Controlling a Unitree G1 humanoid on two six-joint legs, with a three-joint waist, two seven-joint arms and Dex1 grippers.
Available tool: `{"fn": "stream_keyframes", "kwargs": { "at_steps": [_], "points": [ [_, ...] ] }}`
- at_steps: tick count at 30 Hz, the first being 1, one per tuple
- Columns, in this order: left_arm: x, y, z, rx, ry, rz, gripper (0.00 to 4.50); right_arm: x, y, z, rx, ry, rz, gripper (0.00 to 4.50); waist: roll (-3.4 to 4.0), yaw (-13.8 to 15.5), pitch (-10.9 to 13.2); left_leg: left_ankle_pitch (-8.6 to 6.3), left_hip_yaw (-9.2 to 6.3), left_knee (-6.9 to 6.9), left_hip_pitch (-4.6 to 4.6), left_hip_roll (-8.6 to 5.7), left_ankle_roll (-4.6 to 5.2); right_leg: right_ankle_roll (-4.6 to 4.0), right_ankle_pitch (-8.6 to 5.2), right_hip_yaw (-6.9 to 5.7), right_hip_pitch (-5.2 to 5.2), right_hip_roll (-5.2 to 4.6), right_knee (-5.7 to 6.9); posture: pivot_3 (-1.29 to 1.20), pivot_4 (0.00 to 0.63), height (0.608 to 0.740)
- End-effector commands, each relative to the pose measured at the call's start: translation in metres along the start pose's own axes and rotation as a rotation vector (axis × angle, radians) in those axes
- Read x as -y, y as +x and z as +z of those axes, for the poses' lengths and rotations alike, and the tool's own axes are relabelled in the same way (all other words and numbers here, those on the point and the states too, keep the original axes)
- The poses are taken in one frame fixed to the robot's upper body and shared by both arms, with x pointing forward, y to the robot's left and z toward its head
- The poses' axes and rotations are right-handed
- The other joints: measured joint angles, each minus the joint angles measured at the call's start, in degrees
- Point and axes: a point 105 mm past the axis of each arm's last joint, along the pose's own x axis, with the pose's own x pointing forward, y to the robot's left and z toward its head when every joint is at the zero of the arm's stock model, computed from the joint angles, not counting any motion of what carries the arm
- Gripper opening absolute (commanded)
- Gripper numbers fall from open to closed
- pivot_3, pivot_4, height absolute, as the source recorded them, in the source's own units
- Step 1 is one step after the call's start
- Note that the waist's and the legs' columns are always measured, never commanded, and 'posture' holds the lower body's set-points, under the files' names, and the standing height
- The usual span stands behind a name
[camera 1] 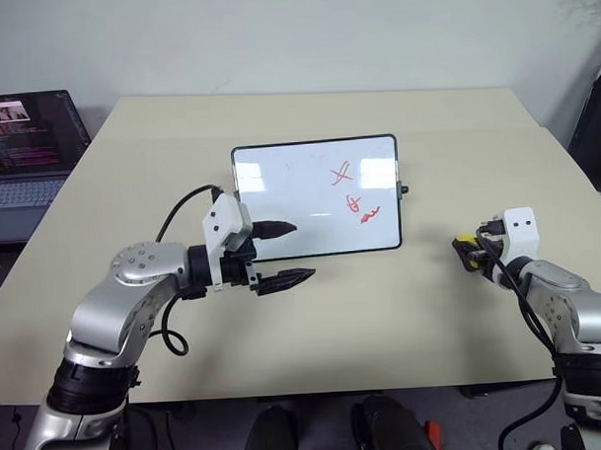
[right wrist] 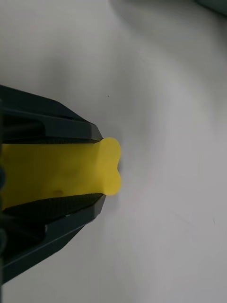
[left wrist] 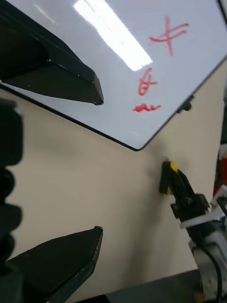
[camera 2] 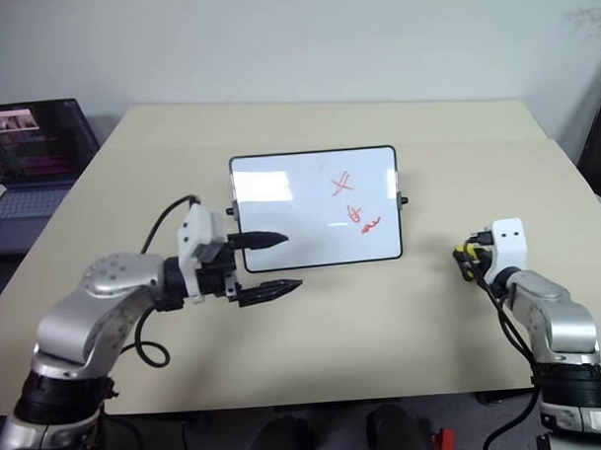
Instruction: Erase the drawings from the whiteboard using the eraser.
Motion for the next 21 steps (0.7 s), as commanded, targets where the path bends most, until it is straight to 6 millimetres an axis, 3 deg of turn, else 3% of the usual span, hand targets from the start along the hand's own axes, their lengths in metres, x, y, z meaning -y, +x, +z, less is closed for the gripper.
{"fn": "stream_keyframes", "kwargs": {
  "at_steps": [1, 5, 8, 12, 16, 21],
  "points": [
    [-0.008, -0.011, 0.012, 0.043, 0.026, 0.138, 4.50, -0.018, -0.012, 0.017, 0.089, -0.021, 0.055, 1.12, 0.00, 0.05, 0.00, 0.00, -0.02, 0.00, -0.01, 0.00, 0.00, 0.00, 0.00, -0.02, 0.00, 0.00, 0.00, 0.00, 0.150, 0.740],
    [-0.031, -0.017, 0.011, 0.027, 0.020, 0.354, 4.50, -0.044, -0.030, 0.046, 0.216, -0.021, 0.106, 1.12, 0.01, 0.04, 0.00, 0.00, -0.06, 0.02, 0.00, 0.01, 0.00, 0.01, 0.00, -0.03, 0.00, -0.02, 0.05, 0.00, 0.150, 0.740],
    [-0.034, -0.015, 0.012, 0.022, -0.009, 0.407, 4.50, -0.070, -0.038, 0.061, 0.271, -0.028, 0.171, 1.12, 0.00, 0.03, 0.00, 0.00, -0.08, 0.04, 0.02, 0.00, -0.01, 0.02, 0.01, -0.05, 0.02, -0.02, 0.07, 0.00, 0.150, 0.740],
    [-0.044, -0.019, 0.007, -0.023, -0.015, 0.462, 4.50, -0.126, -0.036, 0.079, 0.308, -0.079, 0.346, 1.12, 0.00, -0.17, 0.01, 0.00, -0.07, 0.03, 0.03, 0.00, -0.02, 0.03, 0.02, -0.05, 0.02, -0.02, 0.07, 0.00, 0.150, 0.740],
    [-0.055, -0.025, 0.005, -0.075, 0.006, 0.530, 4.50, -0.158, -0.015, 0.114, 0.384, -0.199, 0.402, 1.12, 0.01, -0.23, 0.02, 0.01, -0.06, 0.03, 0.07, -0.04, -0.01, 0.02, 0.02, -0.04, 0.01, 0.04, 0.08, 0.00, 0.150, 0.740],
    [-0.056, -0.017, 0.010, -0.085, 0.029, 0.531, 4.50, -0.171, 0.007, 0.158, 0.482, -0.285, 0.361, 1.12, -0.01, 0.20, 0.03, 0.00, -0.10, 0.03, -0.01, -0.04, -0.01, -0.21, 0.15, -0.12, -0.01, 0.03, 0.03, 0.00, 0.150, 0.740]
  ]
}}
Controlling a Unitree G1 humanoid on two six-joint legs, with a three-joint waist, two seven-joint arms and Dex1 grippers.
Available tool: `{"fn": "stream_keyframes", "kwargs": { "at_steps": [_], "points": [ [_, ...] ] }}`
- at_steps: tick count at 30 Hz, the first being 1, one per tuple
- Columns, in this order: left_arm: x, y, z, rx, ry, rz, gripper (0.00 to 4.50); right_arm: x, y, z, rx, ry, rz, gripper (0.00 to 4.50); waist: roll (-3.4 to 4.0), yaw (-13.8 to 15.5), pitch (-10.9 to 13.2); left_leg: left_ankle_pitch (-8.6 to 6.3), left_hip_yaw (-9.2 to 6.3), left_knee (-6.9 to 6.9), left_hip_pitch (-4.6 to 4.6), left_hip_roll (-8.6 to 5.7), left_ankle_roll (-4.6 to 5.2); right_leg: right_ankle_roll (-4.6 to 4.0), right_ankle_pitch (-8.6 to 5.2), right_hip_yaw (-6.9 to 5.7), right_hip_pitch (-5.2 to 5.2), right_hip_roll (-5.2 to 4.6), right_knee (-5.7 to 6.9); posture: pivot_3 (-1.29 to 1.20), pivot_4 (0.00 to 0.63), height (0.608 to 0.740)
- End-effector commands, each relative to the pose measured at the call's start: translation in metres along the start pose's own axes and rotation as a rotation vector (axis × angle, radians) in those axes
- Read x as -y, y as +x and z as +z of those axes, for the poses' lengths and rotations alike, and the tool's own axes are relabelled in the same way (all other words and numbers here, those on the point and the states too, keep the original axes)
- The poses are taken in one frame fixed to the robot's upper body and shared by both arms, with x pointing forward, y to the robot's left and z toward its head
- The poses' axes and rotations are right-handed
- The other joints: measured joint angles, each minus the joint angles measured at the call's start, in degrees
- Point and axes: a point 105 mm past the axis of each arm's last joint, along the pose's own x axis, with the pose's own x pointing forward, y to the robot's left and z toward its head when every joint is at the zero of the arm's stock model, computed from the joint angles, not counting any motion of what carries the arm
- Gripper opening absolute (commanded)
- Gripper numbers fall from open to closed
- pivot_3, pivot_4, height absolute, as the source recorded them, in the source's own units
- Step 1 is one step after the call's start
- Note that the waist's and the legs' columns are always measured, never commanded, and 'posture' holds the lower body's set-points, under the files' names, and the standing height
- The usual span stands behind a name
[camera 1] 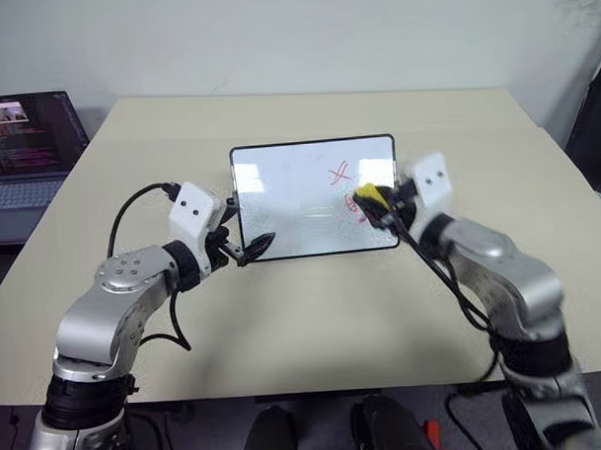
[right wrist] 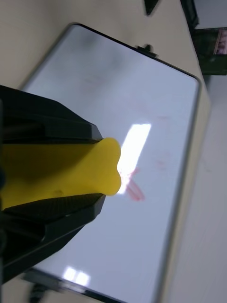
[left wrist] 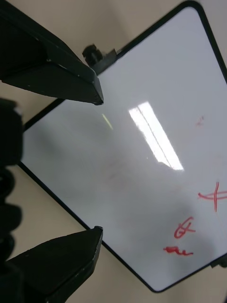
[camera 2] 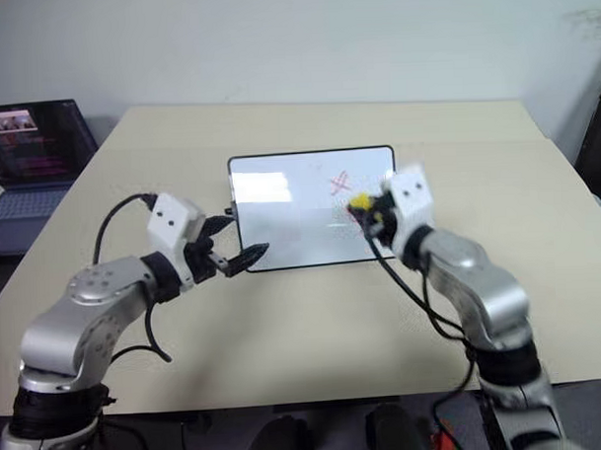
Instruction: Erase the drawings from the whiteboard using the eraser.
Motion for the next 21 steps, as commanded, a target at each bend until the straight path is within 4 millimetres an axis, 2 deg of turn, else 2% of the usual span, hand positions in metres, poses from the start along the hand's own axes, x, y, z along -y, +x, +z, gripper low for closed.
{"fn": "stream_keyframes", "kwargs": {
  "at_steps": [1, 4, 8, 13, 18, 21],
  "points": [
    [0.000, 0.003, 0.013, 0.029, 0.043, 0.014, 4.50, 0.004, 0.017, 0.018, 0.064, -0.060, -0.018, 1.12, -0.02, 0.20, -0.01, 0.00, -0.01, 0.00, -0.07, 0.01, 0.00, -0.02, 0.01, -0.04, -0.03, -0.01, -0.03, 0.00, 0.150, 0.740],
    [-0.002, 0.004, 0.012, 0.024, 0.055, 0.028, 4.50, 0.002, 0.033, 0.018, 0.056, -0.099, 0.009, 1.11, -0.02, 0.14, -0.01, -0.03, 0.00, -0.02, -0.15, 0.00, -0.05, -0.05, 0.02, -0.02, -0.09, -0.12, -0.05, 0.00, 0.150, 0.740],
    [0.008, 0.003, 0.017, 0.068, 0.019, -0.057, 4.50, 0.014, 0.048, 0.009, 0.023, -0.159, -0.009, 1.11, -0.03, 0.09, 0.00, -0.05, 0.04, -0.02, -0.20, 0.00, -0.08, -0.06, 0.03, 0.01, -0.17, -0.24, -0.05, 0.00, 0.150, 0.740],
    [0.020, -0.004, 0.022, 0.105, 0.035, -0.174, 4.50, 0.026, 0.054, -0.005, -0.015, -0.215, -0.025, 1.11, -0.03, 0.00, 0.01, -0.05, 0.04, -0.02, -0.18, 0.03, -0.08, -0.07, 0.02, 0.00, -0.18, -0.24, -0.02, 0.00, 0.150, 0.740],
    [0.013, -0.005, 0.030, 0.132, 0.044, -0.177, 4.50, 0.013, 0.052, -0.033, -0.103, -0.240, 0.067, 1.11, -0.03, -0.04, 0.00, -0.05, 0.04, 0.00, -0.13, 0.04, -0.08, -0.07, 0.03, 0.00, -0.17, -0.24, 0.04, 0.00, 0.150, 0.740],
    [0.009, -0.004, 0.031, 0.134, 0.047, -0.169, 4.50, 0.009, 0.051, -0.040, -0.121, -0.235, 0.085, 1.11, -0.03, -0.05, 0.00, -0.05, 0.03, 0.00, -0.05, 0.04, -0.08, -0.07, 0.02, 0.00, -0.10, -0.23, 0.05, 0.00, 0.150, 0.740]
  ]
}}
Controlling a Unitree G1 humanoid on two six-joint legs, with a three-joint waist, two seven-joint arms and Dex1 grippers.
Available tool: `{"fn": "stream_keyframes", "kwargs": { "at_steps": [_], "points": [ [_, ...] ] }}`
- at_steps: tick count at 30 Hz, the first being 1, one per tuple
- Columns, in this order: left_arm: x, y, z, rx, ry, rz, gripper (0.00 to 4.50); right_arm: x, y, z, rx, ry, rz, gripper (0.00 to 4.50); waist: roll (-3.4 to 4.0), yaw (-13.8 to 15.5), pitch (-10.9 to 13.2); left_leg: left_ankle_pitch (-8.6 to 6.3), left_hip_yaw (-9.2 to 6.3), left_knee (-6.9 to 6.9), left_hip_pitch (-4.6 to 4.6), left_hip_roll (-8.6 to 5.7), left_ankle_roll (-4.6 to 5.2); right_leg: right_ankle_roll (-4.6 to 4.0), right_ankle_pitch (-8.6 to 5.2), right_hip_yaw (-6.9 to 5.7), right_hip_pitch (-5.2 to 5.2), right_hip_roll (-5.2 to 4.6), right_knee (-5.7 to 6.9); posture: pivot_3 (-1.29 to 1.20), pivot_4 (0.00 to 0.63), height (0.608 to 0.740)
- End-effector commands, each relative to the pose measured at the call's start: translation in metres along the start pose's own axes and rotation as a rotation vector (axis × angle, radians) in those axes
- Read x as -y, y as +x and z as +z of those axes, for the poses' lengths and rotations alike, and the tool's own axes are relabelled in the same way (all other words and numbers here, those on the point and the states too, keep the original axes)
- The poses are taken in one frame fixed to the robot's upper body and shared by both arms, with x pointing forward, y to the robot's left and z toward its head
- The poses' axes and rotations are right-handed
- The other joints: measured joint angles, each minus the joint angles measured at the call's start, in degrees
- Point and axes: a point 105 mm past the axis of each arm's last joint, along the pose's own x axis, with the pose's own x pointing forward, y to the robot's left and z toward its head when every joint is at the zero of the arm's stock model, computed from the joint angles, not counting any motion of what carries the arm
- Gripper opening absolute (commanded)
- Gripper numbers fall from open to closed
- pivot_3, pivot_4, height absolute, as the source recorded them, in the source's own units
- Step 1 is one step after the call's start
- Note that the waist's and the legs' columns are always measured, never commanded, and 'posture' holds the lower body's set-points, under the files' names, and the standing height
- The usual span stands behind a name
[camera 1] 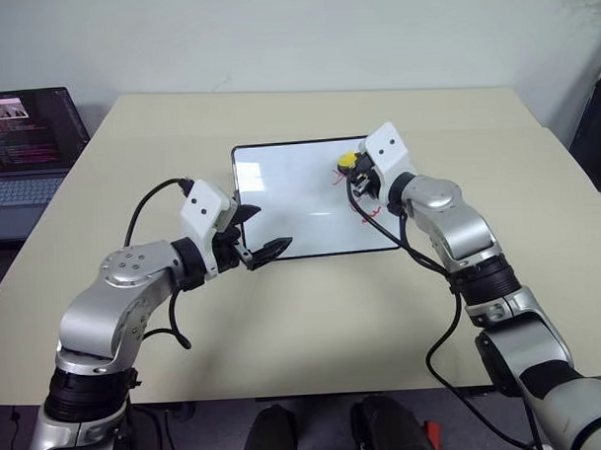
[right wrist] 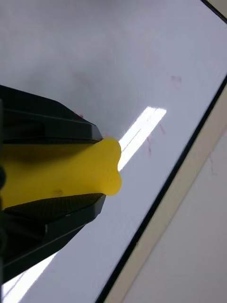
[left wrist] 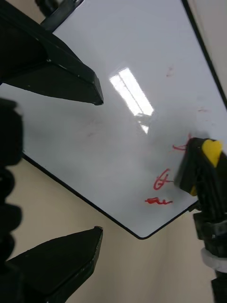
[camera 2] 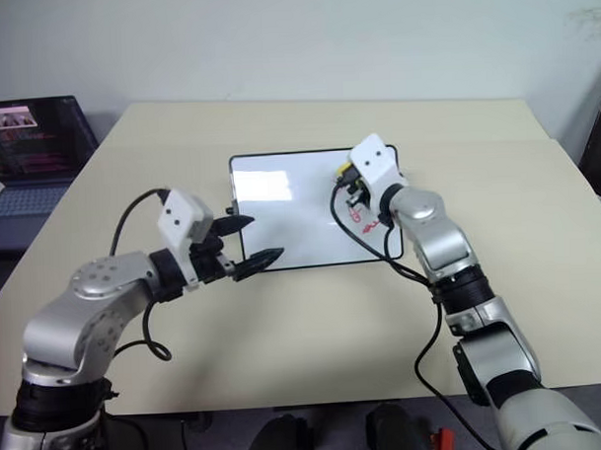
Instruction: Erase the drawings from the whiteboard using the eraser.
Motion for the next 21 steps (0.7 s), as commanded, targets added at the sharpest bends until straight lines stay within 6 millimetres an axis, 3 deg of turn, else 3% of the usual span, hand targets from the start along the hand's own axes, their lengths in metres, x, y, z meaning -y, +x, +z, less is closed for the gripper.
{"fn": "stream_keyframes", "kwargs": {
  "at_steps": [1, 8, 12, 19, 21],
  "points": [
    [-0.008, -0.004, 0.013, 0.039, 0.044, 0.019, 4.50, -0.003, 0.000, -0.010, -0.035, -0.013, 0.010, 1.11, 0.00, -0.07, 0.00, 0.00, 0.00, 0.01, 0.00, 0.00, 0.00, 0.00, 0.00, 0.00, 0.00, 0.00, 0.02, 0.00, 0.150, 0.740],
    [-0.002, -0.004, 0.009, 0.030, 0.034, -0.001, 4.50, 0.039, -0.002, 0.013, 0.040, -0.082, -0.195, 1.11, 0.00, -0.09, 0.00, 0.01, -0.01, 0.04, 0.02, -0.02, -0.01, 0.00, 0.02, 0.00, 0.02, 0.00, 0.07, 0.00, 0.150, 0.740],
    [0.000, -0.004, 0.009, 0.034, 0.030, -0.004, 4.50, 0.022, 0.002, 0.001, -0.002, -0.063, -0.103, 1.11, 0.00, -0.08, 0.00, 0.01, -0.01, 0.02, 0.00, -0.02, -0.01, 0.00, 0.02, 0.00, 0.01, 0.00, 0.01, 0.00, 0.150, 0.740],
    [0.001, -0.004, 0.009, 0.034, 0.032, -0.010, 4.50, -0.026, -0.002, -0.020, -0.088, -0.042, 0.147, 1.11, 0.00, -0.19, -0.01, 0.01, -0.02, 0.01, 0.09, 0.04, 0.00, -0.01, 0.02, 0.00, 0.06, 0.00, 0.06, 0.00, 0.150, 0.740],
    [0.002, -0.004, 0.009, 0.034, 0.031, -0.012, 4.50, -0.024, -0.003, -0.019, -0.083, -0.056, 0.123, 1.11, 0.00, -0.19, 0.00, 0.01, -0.03, 0.02, 0.12, 0.04, 0.00, -0.01, 0.02, -0.02, 0.09, 0.00, 0.07, 0.00, 0.150, 0.740]
  ]
}}
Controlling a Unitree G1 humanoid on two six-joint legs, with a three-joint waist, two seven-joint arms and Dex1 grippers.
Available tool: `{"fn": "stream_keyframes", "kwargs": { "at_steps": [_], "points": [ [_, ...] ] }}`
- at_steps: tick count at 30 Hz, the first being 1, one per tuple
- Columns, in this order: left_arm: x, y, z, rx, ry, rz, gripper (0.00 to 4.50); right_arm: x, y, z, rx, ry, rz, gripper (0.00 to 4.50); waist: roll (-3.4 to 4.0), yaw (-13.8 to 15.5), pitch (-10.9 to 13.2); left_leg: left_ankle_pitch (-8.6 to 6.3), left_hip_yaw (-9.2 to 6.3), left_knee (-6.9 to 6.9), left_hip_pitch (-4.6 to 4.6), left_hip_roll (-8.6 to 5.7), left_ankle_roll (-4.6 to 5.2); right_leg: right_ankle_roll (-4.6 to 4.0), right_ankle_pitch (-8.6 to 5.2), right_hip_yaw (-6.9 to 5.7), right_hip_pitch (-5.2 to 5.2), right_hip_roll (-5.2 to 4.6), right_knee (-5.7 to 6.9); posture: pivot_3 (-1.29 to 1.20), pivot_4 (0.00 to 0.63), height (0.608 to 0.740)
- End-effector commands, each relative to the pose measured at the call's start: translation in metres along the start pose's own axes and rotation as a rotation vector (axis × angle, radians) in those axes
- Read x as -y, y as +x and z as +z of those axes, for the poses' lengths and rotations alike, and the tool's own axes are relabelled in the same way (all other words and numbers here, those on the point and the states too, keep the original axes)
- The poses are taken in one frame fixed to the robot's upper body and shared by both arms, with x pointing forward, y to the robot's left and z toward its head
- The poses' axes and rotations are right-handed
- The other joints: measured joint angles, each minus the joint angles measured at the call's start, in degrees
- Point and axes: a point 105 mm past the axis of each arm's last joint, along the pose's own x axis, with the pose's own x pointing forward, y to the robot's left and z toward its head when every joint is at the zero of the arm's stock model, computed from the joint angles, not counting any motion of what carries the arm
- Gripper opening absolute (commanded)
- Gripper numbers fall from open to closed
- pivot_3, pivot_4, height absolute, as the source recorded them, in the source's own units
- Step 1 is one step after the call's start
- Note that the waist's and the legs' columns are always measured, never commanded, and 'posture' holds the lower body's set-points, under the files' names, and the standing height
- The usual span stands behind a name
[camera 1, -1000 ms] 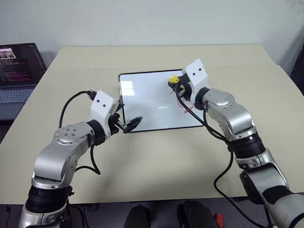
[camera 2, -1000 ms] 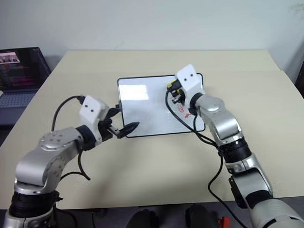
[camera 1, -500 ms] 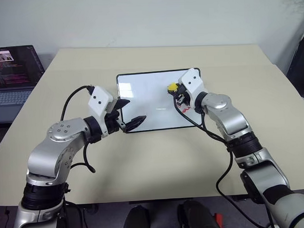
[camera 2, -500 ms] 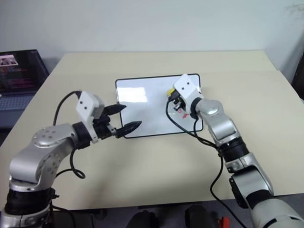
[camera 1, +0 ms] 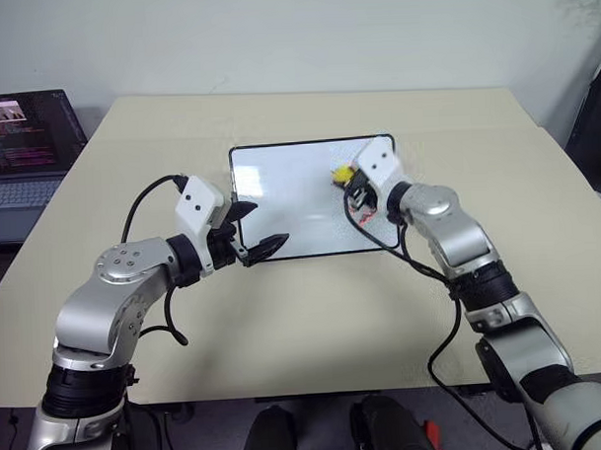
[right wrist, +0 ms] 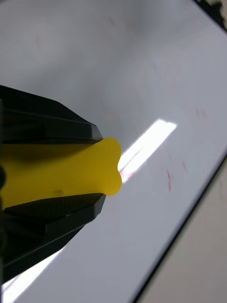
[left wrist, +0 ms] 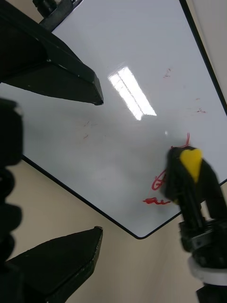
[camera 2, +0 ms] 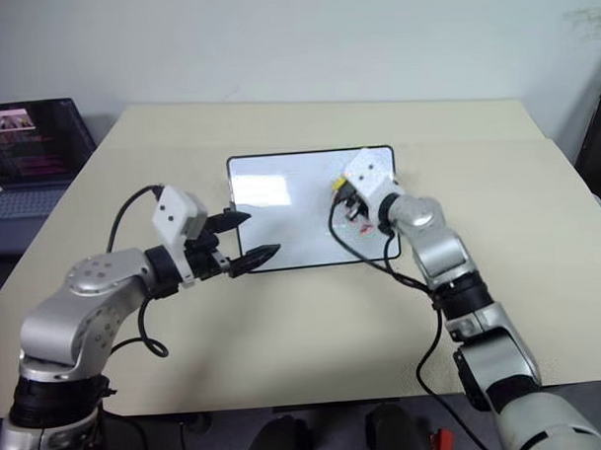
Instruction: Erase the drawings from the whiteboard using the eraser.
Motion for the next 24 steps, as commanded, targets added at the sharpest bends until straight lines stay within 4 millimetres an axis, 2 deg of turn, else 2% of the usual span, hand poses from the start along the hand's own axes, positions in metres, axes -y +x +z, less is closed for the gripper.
{"fn": "stream_keyframes", "kwargs": {
  "at_steps": [1, 2, 5, 7, 10, 15, 17, 19, 21, 24],
  "points": [
    [0.003, -0.003, 0.013, 0.038, 0.047, -0.003, 4.50, 0.005, -0.001, -0.004, -0.023, -0.015, -0.040, 1.11, 0.00, 0.00, 0.00, 0.00, 0.00, 0.00, 0.00, 0.00, 0.00, 0.00, 0.00, 0.00, 0.00, 0.00, 0.01, 0.00, 0.150, 0.740],
    [0.004, -0.003, 0.013, 0.038, 0.047, -0.004, 4.50, 0.010, -0.001, -0.001, -0.012, -0.026, -0.068, 1.11, 0.00, 0.03, 0.00, 0.00, 0.00, 0.01, 0.00, 0.00, 0.00, -0.03, 0.02, 0.01, 0.00, 0.01, 0.01, 0.00, 0.150, 0.740],
    [0.006, -0.004, 0.013, 0.037, 0.048, -0.009, 4.50, 0.043, -0.004, 0.021, 0.068, -0.059, -0.244, 1.11, 0.01, 0.05, 0.01, 0.01, 0.01, 0.04, 0.00, -0.02, -0.01, -0.04, 0.05, 0.01, 0.01, 0.01, 0.00, 0.00, 0.150, 0.740],
    [0.007, -0.005, 0.012, 0.036, 0.049, -0.011, 4.50, 0.052, -0.005, 0.026, 0.090, -0.058, -0.287, 1.11, 0.00, 0.06, 0.01, 0.03, 0.02, 0.05, -0.01, -0.04, -0.02, -0.04, 0.07, 0.02, 0.01, 0.01, 0.00, 0.00, 0.150, 0.740],
    [0.010, -0.004, 0.012, 0.042, 0.047, -0.018, 4.50, 0.041, 0.001, 0.016, 0.053, -0.060, -0.223, 1.11, 0.00, 0.08, 0.00, 0.02, 0.01, 0.01, -0.04, -0.04, -0.02, -0.04, 0.07, 0.00, 0.01, 0.01, -0.07, 0.00, 0.150, 0.740],
    [0.012, -0.004, 0.010, 0.040, 0.045, -0.022, 4.50, -0.006, 0.007, -0.008, -0.043, -0.047, 0.025, 1.11, 0.00, -0.05, 0.00, 0.01, 0.03, -0.03, -0.03, 0.00, -0.01, -0.05, 0.05, 0.03, 0.00, 0.01, -0.10, 0.00, 0.150, 0.740],
    [0.012, -0.005, 0.009, 0.035, 0.045, -0.023, 4.50, -0.014, 0.007, -0.011, -0.055, -0.048, 0.062, 1.10, 0.00, -0.05, 0.00, 0.01, 0.02, -0.02, 0.01, 0.01, -0.01, -0.06, 0.05, 0.02, 0.00, 0.01, -0.06, 0.00, 0.150, 0.740],
    [0.007, -0.007, 0.009, 0.029, 0.048, -0.011, 4.50, -0.005, 0.009, -0.003, -0.025, -0.067, -0.001, 1.10, 0.00, -0.05, 0.00, 0.01, 0.00, -0.01, 0.04, 0.01, -0.01, -0.06, 0.06, 0.00, 0.02, 0.01, -0.02, 0.00, 0.150, 0.740],
    [0.004, -0.009, 0.009, 0.028, 0.050, -0.003, 4.50, 0.013, 0.010, 0.011, 0.029, -0.091, -0.112, 1.10, 0.00, -0.03, 0.00, 0.03, 0.00, 0.02, 0.05, 0.00, -0.01, -0.07, 0.08, 0.00, 0.03, 0.02, -0.01, 0.00, 0.150, 0.740],
    [0.006, -0.009, 0.009, 0.025, 0.051, -0.015, 4.50, 0.033, 0.008, 0.026, 0.085, -0.134, -0.230, 1.10, 0.01, 0.02, 0.01, 0.11, 0.03, 0.05, 0.08, -0.03, 0.01, -0.03, 0.09, 0.04, 0.05, 0.04, -0.01, 0.00, 0.150, 0.740]
  ]
}}
